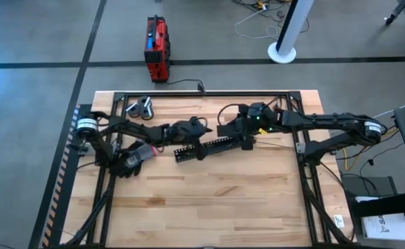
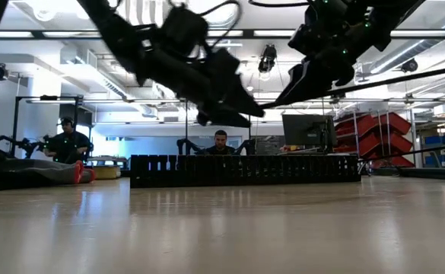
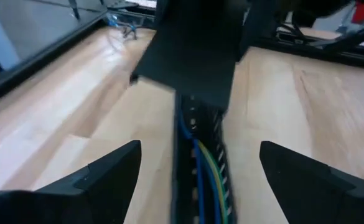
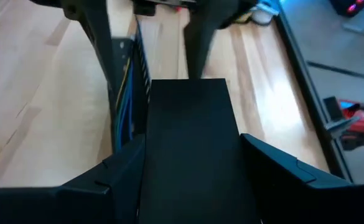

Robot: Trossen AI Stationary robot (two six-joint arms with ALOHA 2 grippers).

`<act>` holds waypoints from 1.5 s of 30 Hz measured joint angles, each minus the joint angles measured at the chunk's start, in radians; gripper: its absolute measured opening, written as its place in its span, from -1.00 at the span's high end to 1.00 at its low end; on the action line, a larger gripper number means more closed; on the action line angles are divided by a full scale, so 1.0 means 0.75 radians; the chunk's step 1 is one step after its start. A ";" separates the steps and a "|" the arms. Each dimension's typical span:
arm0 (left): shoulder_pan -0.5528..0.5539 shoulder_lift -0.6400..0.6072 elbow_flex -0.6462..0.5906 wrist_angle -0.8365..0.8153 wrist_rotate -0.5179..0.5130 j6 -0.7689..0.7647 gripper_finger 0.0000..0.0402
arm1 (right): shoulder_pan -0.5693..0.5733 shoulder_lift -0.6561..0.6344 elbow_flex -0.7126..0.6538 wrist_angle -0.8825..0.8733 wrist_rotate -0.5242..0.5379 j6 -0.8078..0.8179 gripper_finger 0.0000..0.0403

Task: Ziptie cables
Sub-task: Close the black cable duct

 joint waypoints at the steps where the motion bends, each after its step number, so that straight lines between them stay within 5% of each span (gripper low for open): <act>1: 0.008 0.026 0.033 -0.010 0.020 -0.008 -0.56 | 0.000 -0.008 0.000 -0.022 0.000 0.001 -0.09; 12: 0.015 0.325 0.536 -0.579 0.071 0.032 -0.82 | -0.009 -0.139 0.000 -0.163 0.003 0.011 -0.09; 20: 0.016 0.510 0.734 -0.698 0.018 0.128 -0.83 | -0.030 -0.220 -0.004 -0.258 0.054 -0.001 -0.09; 26: 0.020 0.543 0.719 -0.785 0.024 0.152 -0.70 | -0.032 -0.208 0.001 -0.237 0.068 0.009 -0.09; 38: 0.019 0.515 0.584 -0.833 0.028 0.187 -0.05 | -0.030 -0.194 -0.047 -0.302 0.059 0.014 -0.09; 42: 0.020 0.457 0.477 -0.840 0.018 0.198 -0.07 | -0.029 -0.185 -0.125 -0.201 0.030 0.059 -0.09; 45: 0.020 0.394 0.385 -0.836 0.018 0.201 -0.20 | -0.027 -0.158 -0.205 0.030 -0.121 0.108 -0.09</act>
